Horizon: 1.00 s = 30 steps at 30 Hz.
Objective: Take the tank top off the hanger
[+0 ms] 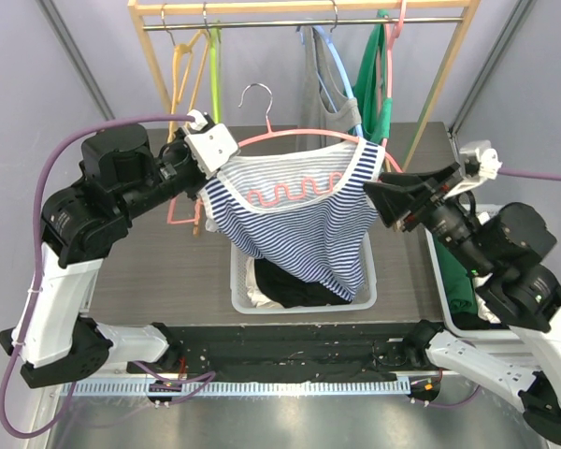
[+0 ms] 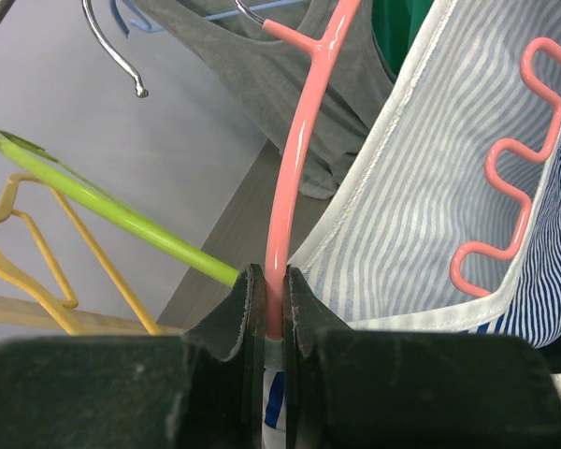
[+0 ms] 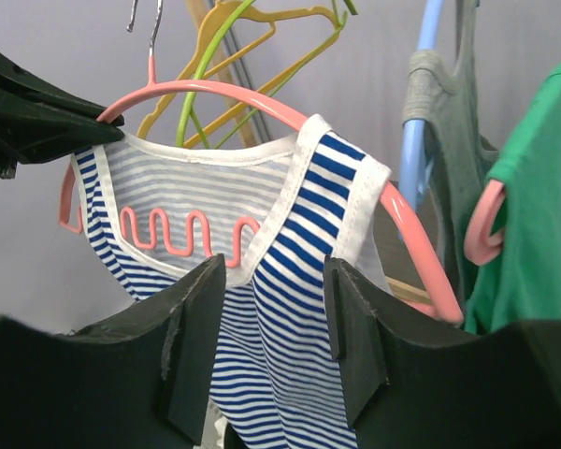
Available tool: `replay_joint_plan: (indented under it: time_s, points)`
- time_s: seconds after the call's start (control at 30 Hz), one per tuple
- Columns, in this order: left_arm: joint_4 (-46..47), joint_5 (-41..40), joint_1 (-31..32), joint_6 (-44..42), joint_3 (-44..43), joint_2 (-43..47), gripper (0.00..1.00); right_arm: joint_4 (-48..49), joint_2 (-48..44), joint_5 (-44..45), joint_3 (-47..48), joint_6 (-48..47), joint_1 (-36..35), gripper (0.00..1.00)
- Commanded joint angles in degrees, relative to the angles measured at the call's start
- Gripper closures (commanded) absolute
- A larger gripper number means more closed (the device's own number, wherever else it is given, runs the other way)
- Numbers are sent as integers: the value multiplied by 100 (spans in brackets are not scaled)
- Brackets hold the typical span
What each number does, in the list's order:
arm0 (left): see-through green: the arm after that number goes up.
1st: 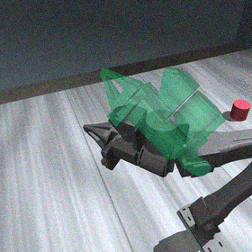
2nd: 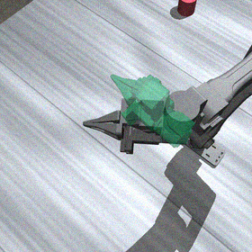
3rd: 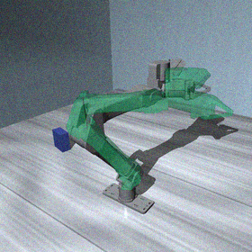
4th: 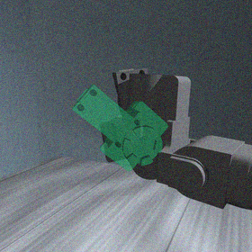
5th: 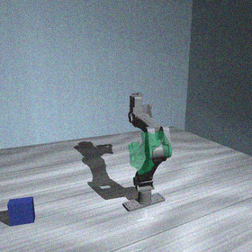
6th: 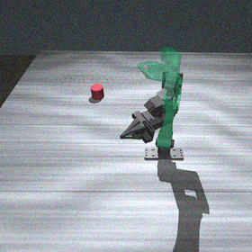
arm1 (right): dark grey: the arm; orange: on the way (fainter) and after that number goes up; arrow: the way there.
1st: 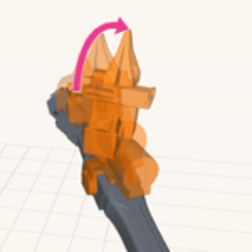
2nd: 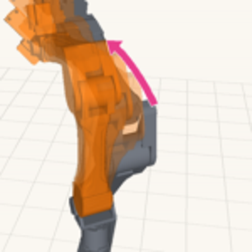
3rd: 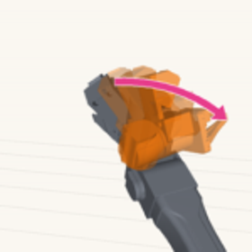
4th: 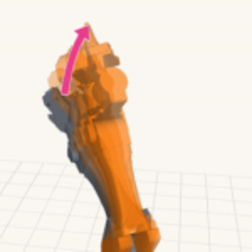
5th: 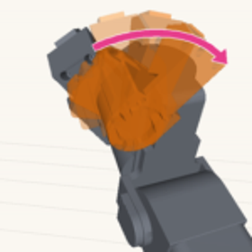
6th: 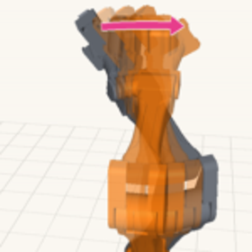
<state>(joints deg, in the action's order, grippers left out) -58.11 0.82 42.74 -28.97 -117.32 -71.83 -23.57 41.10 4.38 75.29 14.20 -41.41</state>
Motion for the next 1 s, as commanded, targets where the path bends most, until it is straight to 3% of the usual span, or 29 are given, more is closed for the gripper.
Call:
replay_joint_plan:
  time_s: [0.0,0.17,0.23,0.97]
  points:
    - [300,208,24,-38,-177,249,100,766,231,-236,12,417,-25,44]
    - [238,270,24,-65,-160,310,100,784,337,18,65,592,-25,42]
    - [238,270,24,-91,-160,319,100,775,319,159,48,681,-25,37]
    - [203,322,24,-100,-186,372,100,635,223,45,-172,1270,-25,39]
